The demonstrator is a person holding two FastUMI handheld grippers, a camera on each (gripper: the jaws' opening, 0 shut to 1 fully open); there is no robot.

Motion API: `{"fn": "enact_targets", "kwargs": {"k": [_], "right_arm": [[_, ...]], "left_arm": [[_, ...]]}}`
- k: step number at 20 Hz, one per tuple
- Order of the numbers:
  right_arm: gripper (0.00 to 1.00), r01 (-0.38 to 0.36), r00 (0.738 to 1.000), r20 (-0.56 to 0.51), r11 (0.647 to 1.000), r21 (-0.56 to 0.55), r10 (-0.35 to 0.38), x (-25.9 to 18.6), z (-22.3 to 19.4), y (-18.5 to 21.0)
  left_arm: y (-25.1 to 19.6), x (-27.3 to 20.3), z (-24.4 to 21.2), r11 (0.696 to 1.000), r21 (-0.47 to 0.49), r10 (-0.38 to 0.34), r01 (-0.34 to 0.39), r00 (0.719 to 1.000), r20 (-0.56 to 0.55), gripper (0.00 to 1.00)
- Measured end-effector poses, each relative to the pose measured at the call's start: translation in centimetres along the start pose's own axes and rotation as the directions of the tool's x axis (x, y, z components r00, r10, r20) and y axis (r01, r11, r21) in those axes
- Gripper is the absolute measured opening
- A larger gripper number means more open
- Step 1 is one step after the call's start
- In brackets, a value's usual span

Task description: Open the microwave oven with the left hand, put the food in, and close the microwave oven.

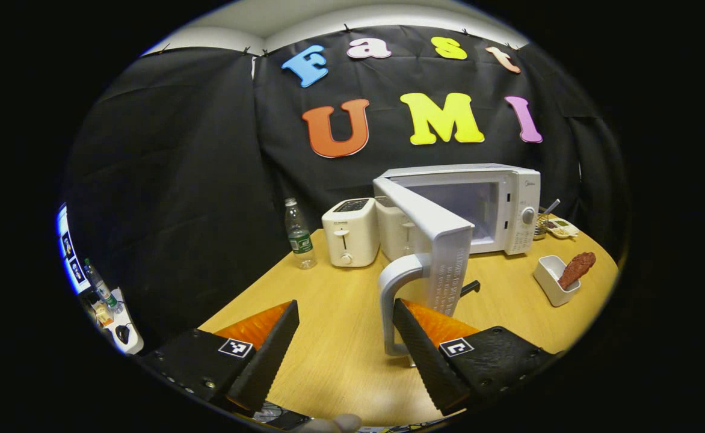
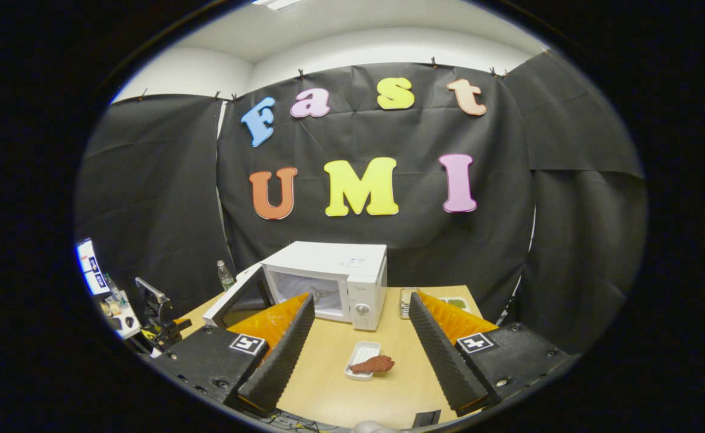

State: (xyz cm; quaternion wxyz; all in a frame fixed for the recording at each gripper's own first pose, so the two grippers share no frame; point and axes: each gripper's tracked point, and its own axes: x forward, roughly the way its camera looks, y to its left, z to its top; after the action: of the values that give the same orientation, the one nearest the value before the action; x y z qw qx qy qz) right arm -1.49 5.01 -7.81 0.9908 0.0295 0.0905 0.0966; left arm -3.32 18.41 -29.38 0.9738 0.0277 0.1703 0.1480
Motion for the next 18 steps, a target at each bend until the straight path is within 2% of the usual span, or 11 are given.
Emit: {"fn": "enact_targets", "kwargs": {"k": [7,11,13,17,18], "right_arm": [[0.92,0.011,1.0,-0.018,1.0,-0.018,-0.011,-0.1,-0.8,0.3],[0.91,0.019,0.999,-0.036,1.0,-0.013,-0.019,0.7,-2.4,-0.8],[0.91,0.018,0.998,-0.06,1.0,0.001,-0.018,1.5,-4.3,-1.9],[0.92,0.018,0.986,-0.165,0.996,0.083,-0.004,4.1,-10.4,-5.2],[1.0,0.015,0.979,-0.201,0.993,0.114,0.008,4.9,-12.5,-5.9]], "left_arm": [[6.0,0.2,-1.1,0.995,0.024,0.098,-0.098,0.995,-0.015,0.96],[7.8,-1.9,-0.9,0.994,0.006,0.114,-0.114,0.993,-0.014,0.97],[7.5,-3.6,-0.4,0.995,-0.01,0.103,-0.103,0.995,-0.006,0.97],[2.9,-7.0,2.2,1.0,-0.002,0.006,-0.006,0.999,0.045,0.96],[1.4,-7.6,3.2,1.0,0.001,-0.026,0.026,0.998,0.063,0.96]]}}
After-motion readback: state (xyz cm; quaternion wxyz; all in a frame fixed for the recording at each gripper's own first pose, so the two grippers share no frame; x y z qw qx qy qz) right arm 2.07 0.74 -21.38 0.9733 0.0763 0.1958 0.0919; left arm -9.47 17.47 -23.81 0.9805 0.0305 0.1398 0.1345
